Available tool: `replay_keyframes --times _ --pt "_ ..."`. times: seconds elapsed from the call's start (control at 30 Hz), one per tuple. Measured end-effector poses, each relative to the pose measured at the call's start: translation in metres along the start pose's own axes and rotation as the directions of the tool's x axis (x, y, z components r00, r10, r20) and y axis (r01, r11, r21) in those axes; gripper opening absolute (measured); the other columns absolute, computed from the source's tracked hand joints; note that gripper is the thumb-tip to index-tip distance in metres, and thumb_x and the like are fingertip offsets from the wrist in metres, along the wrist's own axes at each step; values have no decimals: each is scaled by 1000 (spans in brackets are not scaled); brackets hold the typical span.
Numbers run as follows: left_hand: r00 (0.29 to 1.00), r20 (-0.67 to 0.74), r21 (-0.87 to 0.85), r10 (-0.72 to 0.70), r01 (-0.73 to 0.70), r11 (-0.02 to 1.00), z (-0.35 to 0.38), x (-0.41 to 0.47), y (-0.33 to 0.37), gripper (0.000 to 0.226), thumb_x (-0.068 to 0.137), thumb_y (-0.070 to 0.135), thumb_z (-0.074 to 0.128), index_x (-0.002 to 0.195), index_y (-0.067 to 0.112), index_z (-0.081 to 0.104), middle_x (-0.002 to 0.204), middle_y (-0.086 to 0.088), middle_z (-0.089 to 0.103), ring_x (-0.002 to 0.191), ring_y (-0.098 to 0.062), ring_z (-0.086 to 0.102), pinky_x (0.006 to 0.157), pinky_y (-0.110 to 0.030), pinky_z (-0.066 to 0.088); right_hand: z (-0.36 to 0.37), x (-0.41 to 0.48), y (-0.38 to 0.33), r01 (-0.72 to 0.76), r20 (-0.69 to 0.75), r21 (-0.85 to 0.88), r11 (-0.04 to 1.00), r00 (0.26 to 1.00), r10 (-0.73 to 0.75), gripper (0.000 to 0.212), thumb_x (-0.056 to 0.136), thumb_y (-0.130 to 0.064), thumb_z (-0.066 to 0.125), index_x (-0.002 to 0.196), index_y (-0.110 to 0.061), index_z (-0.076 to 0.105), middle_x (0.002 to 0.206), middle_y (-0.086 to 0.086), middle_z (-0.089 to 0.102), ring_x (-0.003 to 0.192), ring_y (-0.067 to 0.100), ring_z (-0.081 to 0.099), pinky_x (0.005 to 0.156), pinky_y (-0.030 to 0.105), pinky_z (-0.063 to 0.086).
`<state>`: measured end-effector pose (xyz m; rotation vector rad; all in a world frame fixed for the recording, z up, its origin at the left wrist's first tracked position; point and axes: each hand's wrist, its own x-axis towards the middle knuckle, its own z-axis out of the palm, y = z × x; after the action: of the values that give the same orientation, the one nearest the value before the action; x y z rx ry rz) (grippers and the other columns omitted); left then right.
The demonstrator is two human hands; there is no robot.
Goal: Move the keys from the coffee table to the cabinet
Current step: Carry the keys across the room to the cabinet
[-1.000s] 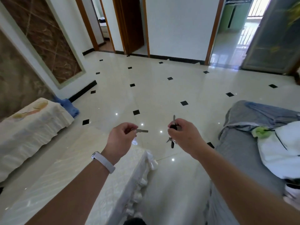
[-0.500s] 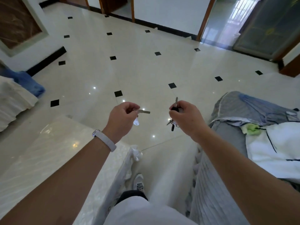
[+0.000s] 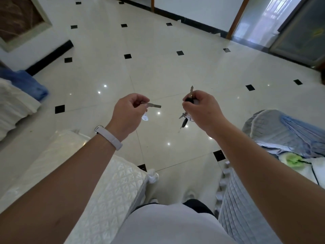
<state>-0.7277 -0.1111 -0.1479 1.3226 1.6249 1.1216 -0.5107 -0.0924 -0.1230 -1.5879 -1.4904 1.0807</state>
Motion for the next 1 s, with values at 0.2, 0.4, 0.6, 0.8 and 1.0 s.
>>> replay_keyframes --times 0.2,0.4,0.6,0.8,1.0 --pt "998 -47 18 -41 42 999 10 44 -1 19 85 9 60 85 26 69 74 4 71 66 -2 65 57 -11 47 10 66 1 34 112 35 999 993 -38 10 70 -15 56 73 -22 63 48 -14 54 42 8 49 41 18 41" --pt "982 -157 53 -104 114 992 33 100 9 20 85 12 61 81 30 69 74 2 71 68 -11 66 59 -23 52 10 148 4 34 243 88 996 968 -54 12 72 -13 54 75 -18 64 51 -11 54 40 10 55 42 21 43" --pt "953 -254 68 -167 190 979 73 154 34 16 84 15 61 84 28 69 77 -2 71 68 -14 67 65 -32 54 -12 228 -1 104 367 61 993 923 -119 13 71 -14 52 76 -17 63 50 -12 55 43 11 53 38 20 41" --pt "917 -353 42 -184 212 976 89 181 42 11 81 20 62 85 28 69 75 4 72 69 -10 68 64 -21 53 -12 285 -6 121 445 100 988 882 -153 11 72 -16 55 78 -14 64 49 -12 51 45 12 47 44 23 42" --pt "867 -449 31 -215 256 966 67 198 29 13 86 15 61 88 24 69 67 15 71 64 -2 67 57 -9 46 21 317 -13 144 544 123 982 818 -188 7 71 -17 56 74 -19 63 47 -14 48 43 12 44 41 19 37"
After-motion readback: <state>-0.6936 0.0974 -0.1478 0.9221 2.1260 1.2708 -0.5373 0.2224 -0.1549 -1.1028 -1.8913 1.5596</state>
